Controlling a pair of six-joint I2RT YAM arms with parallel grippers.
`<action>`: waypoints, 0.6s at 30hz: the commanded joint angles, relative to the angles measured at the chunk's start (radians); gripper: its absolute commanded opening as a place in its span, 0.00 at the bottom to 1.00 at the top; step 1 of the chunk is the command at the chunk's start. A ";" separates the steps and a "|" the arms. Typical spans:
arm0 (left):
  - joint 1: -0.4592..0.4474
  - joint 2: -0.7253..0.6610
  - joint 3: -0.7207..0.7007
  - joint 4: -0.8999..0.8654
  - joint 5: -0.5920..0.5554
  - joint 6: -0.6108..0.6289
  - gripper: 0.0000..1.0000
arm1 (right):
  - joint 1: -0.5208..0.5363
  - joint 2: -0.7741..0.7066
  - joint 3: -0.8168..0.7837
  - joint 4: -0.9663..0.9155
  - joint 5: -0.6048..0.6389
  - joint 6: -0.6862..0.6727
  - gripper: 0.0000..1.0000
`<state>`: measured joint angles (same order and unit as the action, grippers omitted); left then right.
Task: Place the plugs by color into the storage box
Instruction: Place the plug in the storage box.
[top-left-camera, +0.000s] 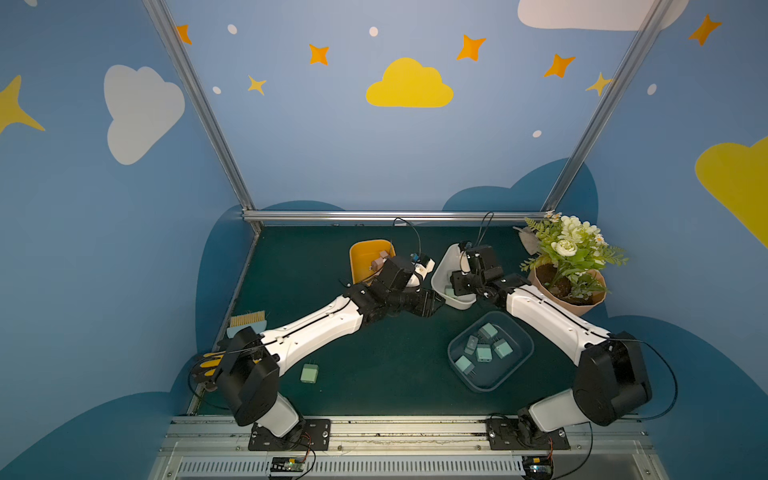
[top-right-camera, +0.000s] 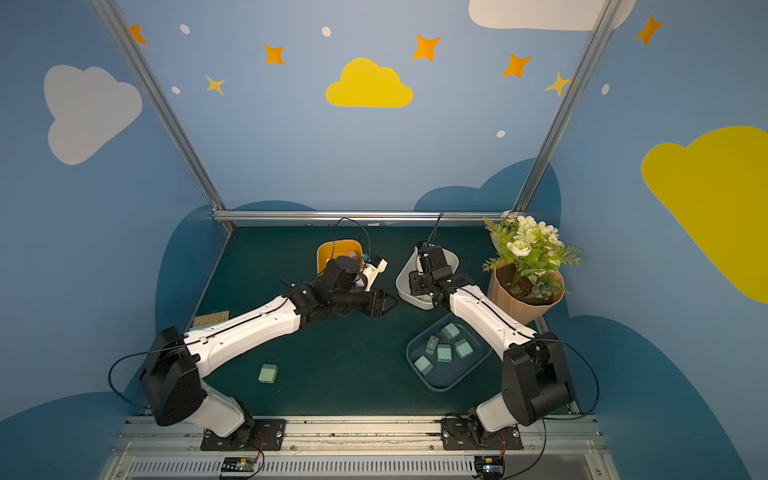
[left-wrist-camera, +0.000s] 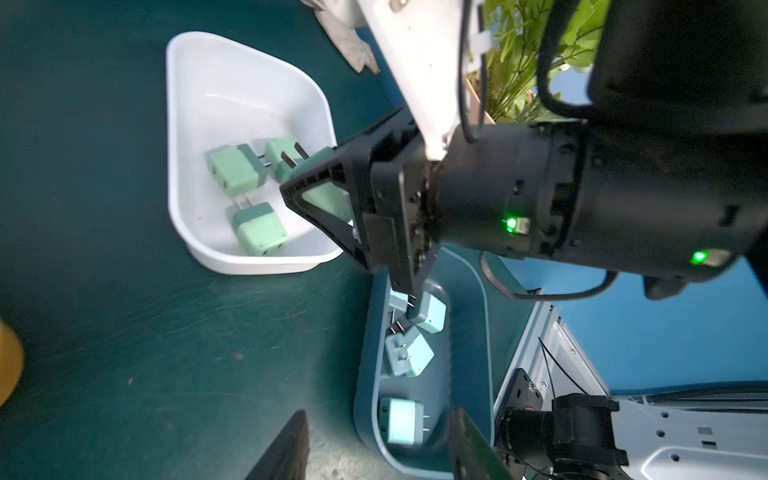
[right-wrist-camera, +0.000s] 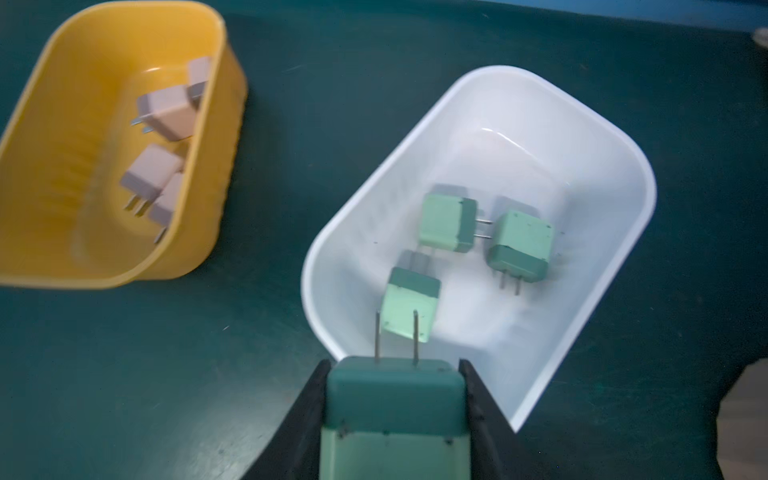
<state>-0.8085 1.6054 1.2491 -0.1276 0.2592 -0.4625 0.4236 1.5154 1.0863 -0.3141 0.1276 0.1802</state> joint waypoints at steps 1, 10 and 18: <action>-0.008 0.058 0.063 0.079 0.074 0.007 0.55 | -0.045 0.062 0.016 -0.021 -0.069 0.057 0.28; -0.015 0.158 0.119 0.094 0.098 -0.008 0.55 | -0.119 0.176 0.102 -0.117 -0.163 0.050 0.37; -0.014 0.169 0.126 0.089 0.091 0.001 0.56 | -0.119 0.191 0.109 -0.126 -0.152 0.061 0.76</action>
<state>-0.8196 1.7618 1.3556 -0.0513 0.3408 -0.4713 0.3027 1.6936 1.1702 -0.4126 -0.0132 0.2314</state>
